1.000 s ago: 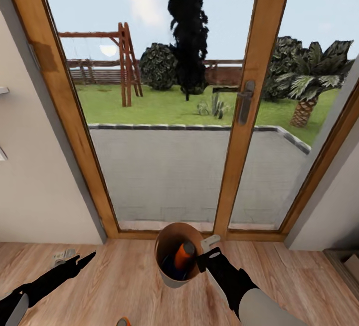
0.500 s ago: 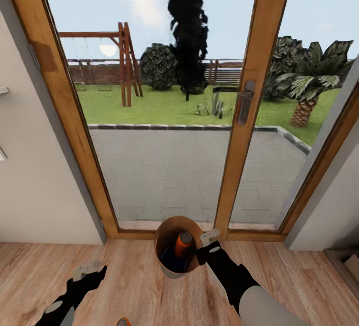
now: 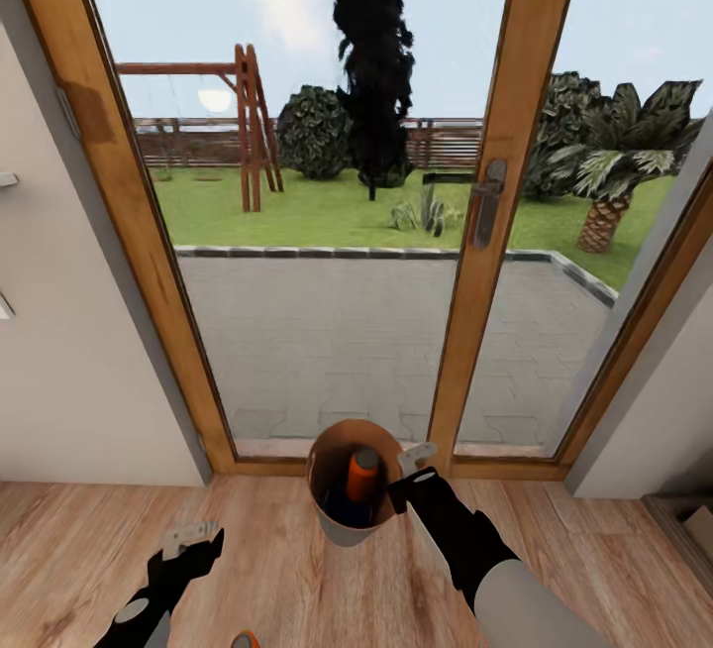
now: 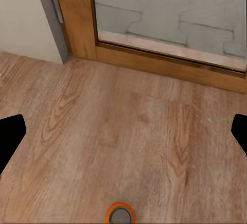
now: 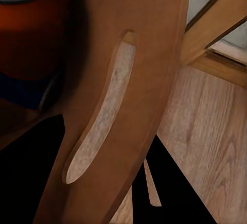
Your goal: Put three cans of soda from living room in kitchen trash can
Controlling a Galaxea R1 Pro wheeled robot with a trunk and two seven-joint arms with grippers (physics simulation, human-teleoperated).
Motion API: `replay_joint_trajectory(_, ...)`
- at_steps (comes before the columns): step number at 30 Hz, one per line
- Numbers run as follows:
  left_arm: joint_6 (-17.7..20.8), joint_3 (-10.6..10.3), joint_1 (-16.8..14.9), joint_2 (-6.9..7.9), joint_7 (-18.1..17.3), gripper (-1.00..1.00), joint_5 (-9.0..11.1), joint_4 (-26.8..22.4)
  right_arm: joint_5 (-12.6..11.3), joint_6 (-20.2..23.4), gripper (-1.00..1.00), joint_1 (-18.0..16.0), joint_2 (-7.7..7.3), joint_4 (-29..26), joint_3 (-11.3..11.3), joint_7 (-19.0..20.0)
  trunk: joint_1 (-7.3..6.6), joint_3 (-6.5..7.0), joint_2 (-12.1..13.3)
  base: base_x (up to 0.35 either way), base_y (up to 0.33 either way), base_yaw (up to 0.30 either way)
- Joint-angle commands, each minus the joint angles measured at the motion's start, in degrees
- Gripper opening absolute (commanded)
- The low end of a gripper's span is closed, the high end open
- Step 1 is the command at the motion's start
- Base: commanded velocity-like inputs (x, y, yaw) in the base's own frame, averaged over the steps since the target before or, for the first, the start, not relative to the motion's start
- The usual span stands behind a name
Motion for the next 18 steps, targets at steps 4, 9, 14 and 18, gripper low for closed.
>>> replay_joint_trajectory(4,-1.7,0.03,0.0,0.04,0.02,1.0,-0.02,0.05,0.11,-0.02,-1.0,-0.02,0.01,-0.14,-0.02,0.5,0.0,0.01,0.0,0.02,0.0,0.0)
replay_joint_trajectory(9,-2.31,0.03,0.0,0.06,0.03,1.0,-0.02,0.23,0.11,0.02,-1.0,-0.02,0.01,-0.17,-0.02,0.5,0.0,0.01,0.0,0.057,0.0,0.0)
replay_joint_trajectory(14,-2.48,-0.14,0.0,0.07,0.03,1.0,-0.02,2.62,0.11,0.02,-1.0,-0.02,0.01,-0.18,-0.02,0.5,0.0,0.01,0.0,0.017,0.0,0.0)
replay_joint_trajectory(18,-2.53,-0.22,0.0,0.07,0.03,1.0,-0.02,3.9,0.11,0.03,-1.0,-0.02,0.01,-0.18,-0.02,0.5,0.0,0.01,0.0,0.003,0.0,0.0)
